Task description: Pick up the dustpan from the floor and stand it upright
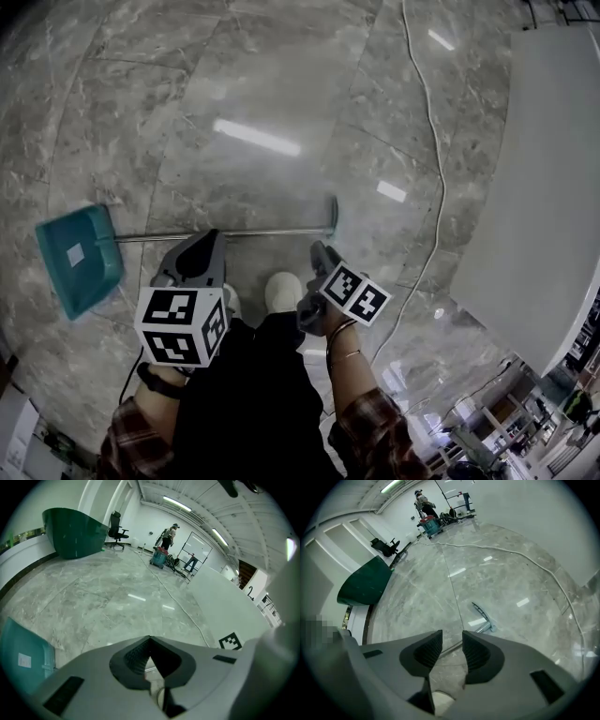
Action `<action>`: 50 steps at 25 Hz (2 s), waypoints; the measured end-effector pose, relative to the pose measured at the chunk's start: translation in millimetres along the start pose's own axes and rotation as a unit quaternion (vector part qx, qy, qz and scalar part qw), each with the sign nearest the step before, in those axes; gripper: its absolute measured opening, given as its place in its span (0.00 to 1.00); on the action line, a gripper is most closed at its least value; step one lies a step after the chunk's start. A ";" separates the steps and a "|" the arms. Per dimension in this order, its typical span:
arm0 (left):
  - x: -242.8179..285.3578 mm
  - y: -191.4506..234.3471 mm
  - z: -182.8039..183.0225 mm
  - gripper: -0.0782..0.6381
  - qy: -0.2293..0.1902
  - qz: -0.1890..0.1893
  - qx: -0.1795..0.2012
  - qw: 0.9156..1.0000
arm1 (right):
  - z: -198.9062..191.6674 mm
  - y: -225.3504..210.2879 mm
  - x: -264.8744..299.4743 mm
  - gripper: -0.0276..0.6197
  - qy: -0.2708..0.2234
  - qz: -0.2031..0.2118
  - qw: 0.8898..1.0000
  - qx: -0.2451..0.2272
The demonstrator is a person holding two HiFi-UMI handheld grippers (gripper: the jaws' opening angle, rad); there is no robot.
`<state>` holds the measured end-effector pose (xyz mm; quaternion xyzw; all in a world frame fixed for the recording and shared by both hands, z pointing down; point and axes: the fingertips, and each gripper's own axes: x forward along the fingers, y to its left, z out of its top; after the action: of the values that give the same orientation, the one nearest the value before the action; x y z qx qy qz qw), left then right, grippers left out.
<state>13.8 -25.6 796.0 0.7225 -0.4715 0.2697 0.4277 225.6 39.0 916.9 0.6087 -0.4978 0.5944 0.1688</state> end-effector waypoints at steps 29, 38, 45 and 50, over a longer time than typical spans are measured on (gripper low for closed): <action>84.2 60.2 -23.5 0.11 0.013 -0.032 0.031 0.999 | -47.7 -77.2 140.7 0.23 0.023 -0.132 0.942 0.308; 68.8 62.6 -14.5 0.11 0.006 -0.018 0.030 0.999 | -36.3 -65.5 120.8 0.20 -0.015 -0.100 0.934 0.342; 16.2 16.8 1.7 0.11 0.005 -0.027 0.068 0.997 | 12.3 -33.6 53.0 0.17 -0.083 -0.078 0.921 0.372; -34.7 -9.7 34.0 0.11 -0.005 -0.032 0.054 0.998 | 55.2 2.7 -11.8 0.17 -0.110 -0.065 0.930 0.343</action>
<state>8.0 -37.8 748.4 0.7602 -0.4353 0.2775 0.3944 256.4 -1.4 892.2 0.7221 -0.2384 0.6459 -0.0685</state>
